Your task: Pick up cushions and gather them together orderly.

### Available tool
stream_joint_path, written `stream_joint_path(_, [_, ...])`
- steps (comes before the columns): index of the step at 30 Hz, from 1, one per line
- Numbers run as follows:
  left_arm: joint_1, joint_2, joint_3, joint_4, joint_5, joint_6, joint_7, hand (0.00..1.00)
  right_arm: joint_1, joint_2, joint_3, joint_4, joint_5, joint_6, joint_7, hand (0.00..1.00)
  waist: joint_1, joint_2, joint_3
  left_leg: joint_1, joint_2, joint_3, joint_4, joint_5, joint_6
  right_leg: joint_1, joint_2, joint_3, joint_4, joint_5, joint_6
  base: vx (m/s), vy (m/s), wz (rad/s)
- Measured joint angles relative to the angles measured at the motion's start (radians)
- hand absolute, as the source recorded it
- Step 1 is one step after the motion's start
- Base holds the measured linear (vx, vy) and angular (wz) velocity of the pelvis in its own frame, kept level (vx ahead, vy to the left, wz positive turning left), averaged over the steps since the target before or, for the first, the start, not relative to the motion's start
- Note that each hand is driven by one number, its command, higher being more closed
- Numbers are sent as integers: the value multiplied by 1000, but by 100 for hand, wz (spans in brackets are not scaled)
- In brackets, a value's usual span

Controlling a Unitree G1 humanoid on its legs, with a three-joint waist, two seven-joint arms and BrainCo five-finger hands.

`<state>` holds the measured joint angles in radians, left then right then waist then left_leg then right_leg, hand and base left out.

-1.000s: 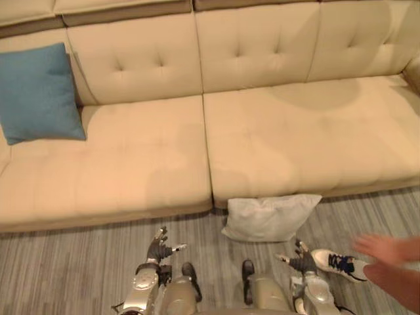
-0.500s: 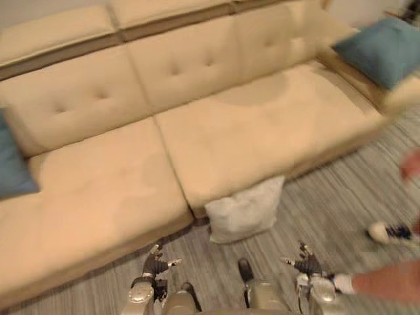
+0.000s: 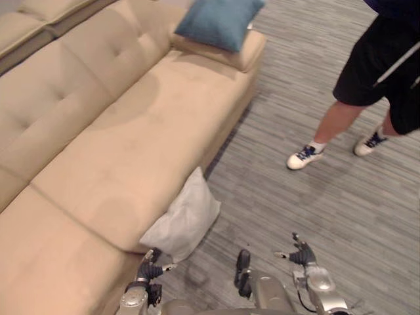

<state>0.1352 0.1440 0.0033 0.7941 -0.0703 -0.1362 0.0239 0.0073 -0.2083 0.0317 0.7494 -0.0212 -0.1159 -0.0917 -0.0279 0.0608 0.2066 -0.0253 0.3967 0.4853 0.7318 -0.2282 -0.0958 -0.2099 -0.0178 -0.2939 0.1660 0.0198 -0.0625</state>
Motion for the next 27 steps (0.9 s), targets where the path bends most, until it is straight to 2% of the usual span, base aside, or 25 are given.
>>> stream_joint_path(1, [-1, -14, 0, -1, -1, -1, 0, 0, -12, -3, 2, 0, -2, 2, 0, 0, 5, 2, 8, -28, -34, -71, 23, -35, -30, 26, -2, 19, -16, -1, -1, 269, 32, -57])
stream_joint_path(2, [-1, -29, 0, -1, -2, -5, 0, 0, -23, -6, 5, 0, -8, 4, -1, 0, 19, 0, 11, -69, -92, -151, 10, -75, -35, 58, -8, 42, -39, -1, -1, 245, 98, -57])
stream_joint_path(3, [0, -33, 0, -2, -2, -5, 1, 0, -35, -5, 5, 0, -12, 3, -1, 0, 42, -5, 15, -104, -149, -204, -43, -88, -21, 85, -17, 64, -53, -2, 2, 236, 107, -57])
stream_joint_path(4, [2, -33, 0, -4, -5, -6, 3, 0, -44, -7, 6, 1, -15, 3, -1, 0, 51, -7, 17, -123, -176, -226, -90, -87, -21, 94, -20, 76, -55, -6, 10, 248, 159, -51])
stream_joint_path(5, [5, -33, 1, -4, -7, -6, 4, 0, -60, -8, 9, 1, -20, 3, -1, 0, 59, 3, 19, -155, -203, -258, -183, -79, -23, 102, -22, 87, -51, -12, 26, 184, 154, -44])
stream_joint_path(6, [7, -36, 2, -4, -10, -6, 5, 0, -66, -12, 14, 1, -21, 3, -3, 0, 70, 19, 18, -162, -216, -277, -286, -39, -30, 99, -12, 98, -31, -20, 54, 212, 217, -58])
stream_joint_path(7, [9, -38, 9, -1, -13, -6, 11, 0, -78, -12, 27, 7, -21, 4, -2, 0, 83, 27, 20, -142, -227, -276, -304, -2, 49, 101, -15, 120, -2, -43, 78, 197, 193, -36])
stream_joint_path(8, [10, -39, 10, -2, -17, -7, 20, 0, -76, -10, 33, 5, -26, 3, -1, 0, 87, 12, 15, -132, -248, -278, -318, -5, 48, 102, -36, 119, 14, -57, 95, 210, 189, -10])
stream_joint_path(11, [18, -44, 8, 0, -17, -5, 21, 0, -58, -12, 36, 5, -32, 3, -1, 0, 69, -21, 27, -100, -301, -292, -300, -57, 104, 84, -108, 106, 176, -159, 146, 216, 215, 33])
stream_joint_path(13, [26, -41, 8, 0, -24, -5, 23, 0, -51, -9, 41, 10, -47, 4, 0, 0, 70, -29, 31, -63, -335, -302, -280, -96, 128, 36, -161, 114, 376, -187, 176, 178, 202, 25])
stream_joint_path(15, [24, -26, 6, -5, -26, -5, 24, 0, -38, 2, 41, 10, -63, 4, 0, 0, 50, -40, 33, -25, -377, -359, -282, -116, 154, -16, -196, 149, 559, -203, 185, 211, 136, 81])
stream_joint_path(16, [15, -12, 6, -9, -27, -5, 27, 0, -26, 14, 41, 10, -65, 6, 1, 0, 38, -50, 30, -15, -399, -411, -280, -120, 161, -24, -177, 196, 560, -245, 194, 229, 42, 127])
stream_joint_path(17, [1, -9, 6, -9, -28, -5, 29, 0, -20, 15, 41, 9, -65, 6, 0, 0, 40, -53, 30, -14, -405, -443, -280, -121, 162, -31, -153, 236, 536, -259, 187, 229, -31, 134])
stream_joint_path(18, [-16, -2, 6, -11, -29, -5, 33, 0, -14, 15, 39, 7, -65, 6, 0, 0, 41, -59, 27, -17, -417, -490, -282, -121, 162, -47, -104, 300, 503, -267, 188, 218, -85, 165])
stream_joint_path(19, [-44, 0, 6, -12, -33, -6, 42, 0, 14, 15, 24, -32, -61, 6, 0, 0, 37, -62, 24, -35, -434, -571, -279, -120, 161, -68, -36, 427, 448, -272, 194, 220, -113, 171])
stream_joint_path(20, [-53, 2, 6, -12, -34, -7, 43, 0, 24, 16, 15, -46, -56, 5, 0, 0, 33, -65, 22, -42, -442, -600, -273, -119, 159, -73, -18, 474, 420, -271, 196, 255, -184, 202])
stream_joint_path(21, [-61, 3, 4, -12, -35, -7, 44, 0, 39, 15, -2, -56, -49, 4, -1, 0, 25, -79, 16, -49, -470, -653, -262, -119, 138, -71, -11, 518, 340, -250, 168, 234, -190, 153])
stream_joint_path(22, [-66, -10, 6, -7, -36, -5, 46, 0, 44, 6, -11, -51, -46, 6, -2, 0, 24, -65, 15, -51, -466, -688, -254, -123, 127, -50, -15, 489, 345, -251, 166, 305, -230, 145])
stream_joint_path(23, [-59, -21, 3, -10, -36, -7, 44, 0, 46, 6, -29, -53, -41, 8, -6, 0, 45, -47, 1, -54, -447, -711, -268, -112, 93, -44, -15, 441, 344, -237, 152, 278, -211, 111])
stream_joint_path(25, [-41, -28, 3, -10, -37, -7, 45, 0, 46, 14, -37, -73, -27, 5, -18, 0, 43, -40, -6, -46, -422, -739, -296, -101, 71, -17, -16, 367, 336, -237, 151, 232, -193, 104])
stream_joint_path(27, [-39, -34, 3, -12, -38, -7, 44, 0, 48, 31, -48, -77, -19, 4, -23, 0, 53, -45, -10, -32, -396, -760, -344, -81, 37, 9, -14, 304, 327, -225, 133, 183, -185, 103])
